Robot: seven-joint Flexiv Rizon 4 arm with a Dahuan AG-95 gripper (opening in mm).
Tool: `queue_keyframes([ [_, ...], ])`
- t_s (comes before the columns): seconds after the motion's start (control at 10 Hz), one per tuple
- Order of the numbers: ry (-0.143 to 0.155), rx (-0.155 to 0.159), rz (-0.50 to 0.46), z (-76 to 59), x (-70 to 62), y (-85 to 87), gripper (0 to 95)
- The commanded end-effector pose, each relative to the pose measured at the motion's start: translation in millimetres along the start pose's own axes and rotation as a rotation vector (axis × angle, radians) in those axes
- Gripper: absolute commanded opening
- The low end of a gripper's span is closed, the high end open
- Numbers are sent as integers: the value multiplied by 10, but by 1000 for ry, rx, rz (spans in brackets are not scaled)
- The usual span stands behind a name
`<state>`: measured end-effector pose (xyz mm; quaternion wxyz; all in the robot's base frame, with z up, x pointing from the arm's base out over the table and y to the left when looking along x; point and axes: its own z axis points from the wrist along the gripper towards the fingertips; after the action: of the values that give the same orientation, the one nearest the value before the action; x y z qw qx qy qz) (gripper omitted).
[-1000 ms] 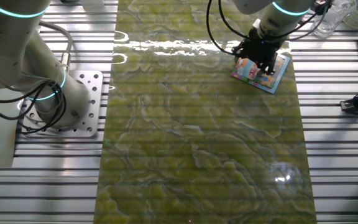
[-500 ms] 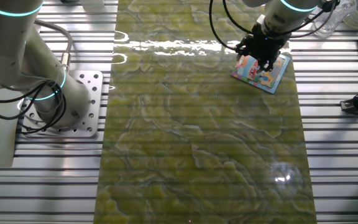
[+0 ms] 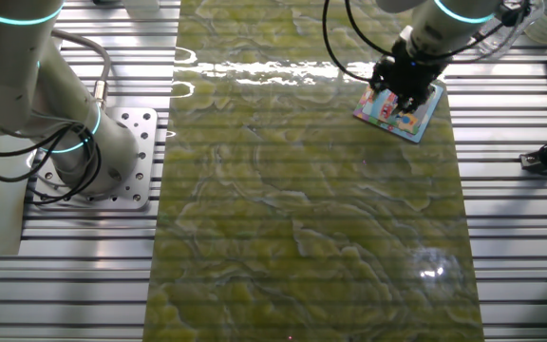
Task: Assemble one piece of a puzzle
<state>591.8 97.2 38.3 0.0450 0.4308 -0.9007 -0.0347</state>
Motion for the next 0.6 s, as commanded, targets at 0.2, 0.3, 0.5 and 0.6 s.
queue_keyframes([
  [0.2,-8,5,91,-15,-11,3,0],
  [0.3,-4,11,113,-13,-30,-5,0],
  [0.5,-23,30,150,62,-49,-41,0],
  [0.6,-30,34,158,84,-69,-55,0],
])
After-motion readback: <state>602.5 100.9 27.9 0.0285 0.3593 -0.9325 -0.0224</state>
